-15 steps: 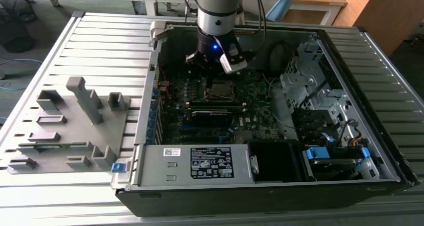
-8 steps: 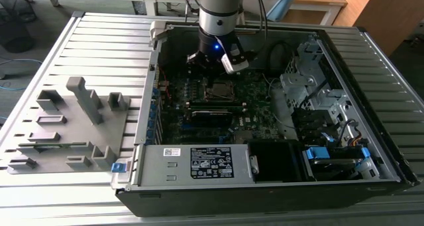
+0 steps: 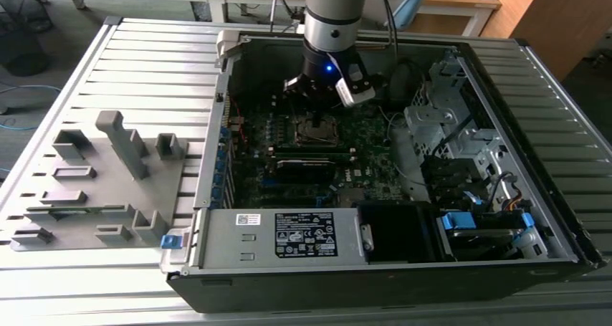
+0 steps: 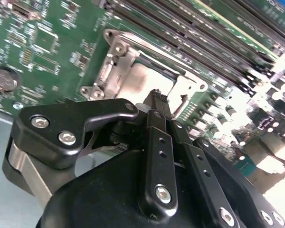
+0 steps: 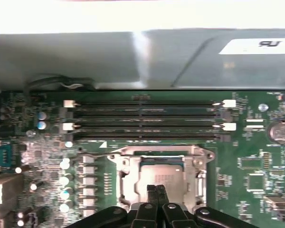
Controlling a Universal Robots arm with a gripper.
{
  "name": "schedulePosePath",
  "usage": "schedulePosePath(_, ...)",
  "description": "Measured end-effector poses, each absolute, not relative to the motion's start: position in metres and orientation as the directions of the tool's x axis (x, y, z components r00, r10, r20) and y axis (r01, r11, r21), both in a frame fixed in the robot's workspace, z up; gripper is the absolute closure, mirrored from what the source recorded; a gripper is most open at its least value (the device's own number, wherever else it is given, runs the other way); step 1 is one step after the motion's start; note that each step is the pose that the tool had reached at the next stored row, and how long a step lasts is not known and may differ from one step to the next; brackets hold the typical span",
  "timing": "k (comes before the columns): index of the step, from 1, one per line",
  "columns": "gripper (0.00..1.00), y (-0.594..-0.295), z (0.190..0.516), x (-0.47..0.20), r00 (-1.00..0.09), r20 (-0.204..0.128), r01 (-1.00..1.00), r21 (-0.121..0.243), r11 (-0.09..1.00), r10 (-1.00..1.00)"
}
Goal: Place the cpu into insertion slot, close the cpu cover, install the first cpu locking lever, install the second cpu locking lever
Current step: 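Close the cpu cover, then install the first cpu locking lever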
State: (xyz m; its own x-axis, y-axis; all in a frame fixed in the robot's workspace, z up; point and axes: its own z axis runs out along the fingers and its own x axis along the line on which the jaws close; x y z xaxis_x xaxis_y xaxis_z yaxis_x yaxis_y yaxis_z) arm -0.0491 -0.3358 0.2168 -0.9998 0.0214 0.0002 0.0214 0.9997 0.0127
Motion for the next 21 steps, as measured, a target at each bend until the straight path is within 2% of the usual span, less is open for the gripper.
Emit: schedulePosePath(21,0.90,-0.3357,0.2205,-0.0463,-1.000,0.000,0.020,0.013,1.000,0.020)
